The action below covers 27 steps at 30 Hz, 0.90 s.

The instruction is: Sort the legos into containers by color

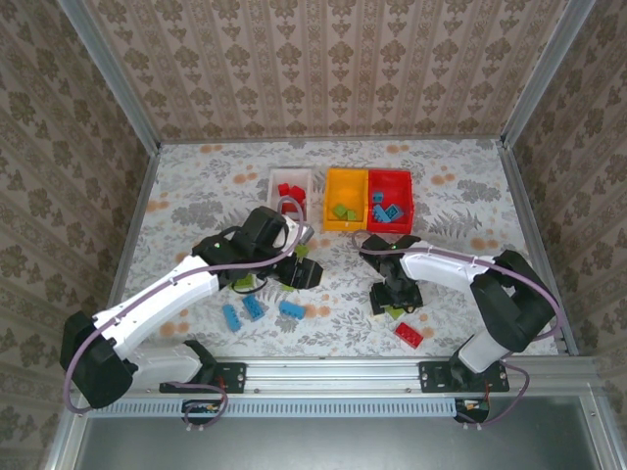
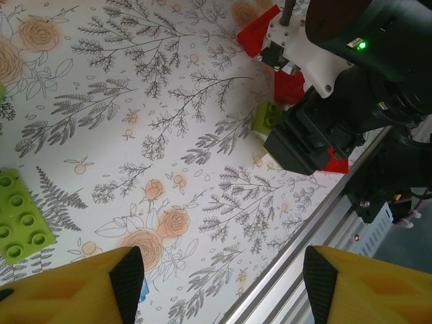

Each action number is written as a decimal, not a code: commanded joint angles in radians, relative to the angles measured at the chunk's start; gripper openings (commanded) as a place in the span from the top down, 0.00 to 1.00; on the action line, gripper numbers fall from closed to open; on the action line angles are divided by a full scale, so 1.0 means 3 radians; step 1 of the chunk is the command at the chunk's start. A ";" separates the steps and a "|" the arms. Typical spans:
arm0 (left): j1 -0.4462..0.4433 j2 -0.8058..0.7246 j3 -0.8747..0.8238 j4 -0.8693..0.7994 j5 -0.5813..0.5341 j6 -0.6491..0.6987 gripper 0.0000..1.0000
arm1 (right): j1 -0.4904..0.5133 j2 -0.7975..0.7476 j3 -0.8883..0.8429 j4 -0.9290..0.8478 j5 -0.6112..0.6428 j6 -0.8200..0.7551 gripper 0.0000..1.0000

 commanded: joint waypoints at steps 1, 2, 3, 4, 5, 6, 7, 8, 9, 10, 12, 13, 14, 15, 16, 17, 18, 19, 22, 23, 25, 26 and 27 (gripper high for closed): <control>-0.0019 0.0032 0.0021 0.0057 0.0047 -0.0030 0.33 | -0.0015 0.0072 0.0075 0.0010 0.0043 -0.0126 0.31; -0.0018 0.0038 0.0024 0.0061 0.0045 -0.0032 0.33 | -0.0014 0.0090 0.0081 0.0048 0.0011 -0.0136 0.33; -0.0018 0.0043 0.0029 0.0067 0.0042 -0.0033 0.33 | -0.0015 0.0111 0.0085 0.0085 -0.0021 -0.0145 0.36; -0.0023 0.0046 0.0031 0.0071 0.0036 -0.0039 0.33 | -0.0014 0.0132 0.0095 0.0121 -0.0053 -0.0153 0.40; -0.0019 0.0044 0.0032 0.0072 0.0027 -0.0047 0.34 | -0.0010 0.0147 0.0101 0.0152 -0.0074 -0.0158 0.43; -0.0019 0.0043 0.0032 0.0072 0.0010 -0.0052 0.34 | -0.0010 0.0164 0.0112 0.0183 -0.0100 -0.0161 0.46; -0.0019 0.0043 0.0036 0.0075 -0.0005 -0.0060 0.34 | -0.0010 0.0180 0.0121 0.0200 -0.0115 -0.0167 0.50; -0.0018 0.0040 0.0033 0.0077 -0.0020 -0.0067 0.34 | -0.0010 0.0191 0.0131 0.0219 -0.0126 -0.0173 0.52; -0.0019 0.0034 0.0027 0.0087 -0.0040 -0.0082 0.34 | -0.0010 0.0197 0.0140 0.0234 -0.0132 -0.0183 0.56; -0.0017 0.0028 0.0023 0.0098 -0.0062 -0.0094 0.34 | -0.0010 0.0201 0.0147 0.0247 -0.0137 -0.0187 0.59; -0.0017 0.0013 0.0025 0.0127 -0.0117 -0.0145 0.34 | -0.0009 0.0183 0.0211 0.0251 -0.0128 -0.0209 0.66; -0.0019 0.0004 0.0033 0.0138 -0.0171 -0.0173 0.34 | -0.0010 0.0152 0.0264 0.0244 -0.0112 -0.0218 0.70; -0.0019 -0.0007 0.0055 0.0143 -0.0220 -0.0208 0.34 | -0.0010 0.0120 0.0327 0.0231 -0.0089 -0.0220 0.72; -0.0014 -0.0020 0.0080 0.0148 -0.0319 -0.0251 0.35 | -0.0010 0.0083 0.0424 0.0223 -0.0062 -0.0211 0.73; -0.0010 -0.0024 0.0117 0.0145 -0.0432 -0.0294 0.35 | -0.0017 0.0060 0.0539 0.0211 -0.0020 -0.0207 0.74; -0.0001 -0.0023 0.0157 0.0146 -0.0509 -0.0330 0.35 | -0.0026 0.0065 0.0651 0.0208 -0.0005 -0.0200 0.74; 0.0024 -0.0011 0.0194 0.0167 -0.0551 -0.0362 0.35 | -0.0042 0.0090 0.0781 0.0208 0.0003 -0.0192 0.74; 0.0043 0.0012 0.0245 0.0193 -0.0598 -0.0384 0.35 | -0.0064 0.0144 0.0942 0.0210 0.0010 -0.0180 0.74; 0.0120 0.0104 0.0398 0.0263 -0.0715 -0.0447 0.35 | -0.0182 0.0381 0.1417 0.0313 -0.0011 -0.0101 0.75; 0.0143 0.0138 0.0432 0.0306 -0.0726 -0.0453 0.35 | -0.0234 0.0454 0.1539 0.0359 -0.0030 -0.0071 0.75; 0.0232 0.0243 0.0519 0.0375 -0.0745 -0.0472 0.35 | -0.0352 0.0690 0.1856 0.0430 -0.0079 -0.0007 0.75; 0.0279 0.0290 0.0564 0.0396 -0.0740 -0.0482 0.35 | -0.0397 0.0804 0.2004 0.0446 -0.0088 0.0015 0.75; 0.0312 0.0366 0.0626 0.0412 -0.0754 -0.0491 0.35 | -0.0439 0.0935 0.2181 0.0457 -0.0096 0.0023 0.75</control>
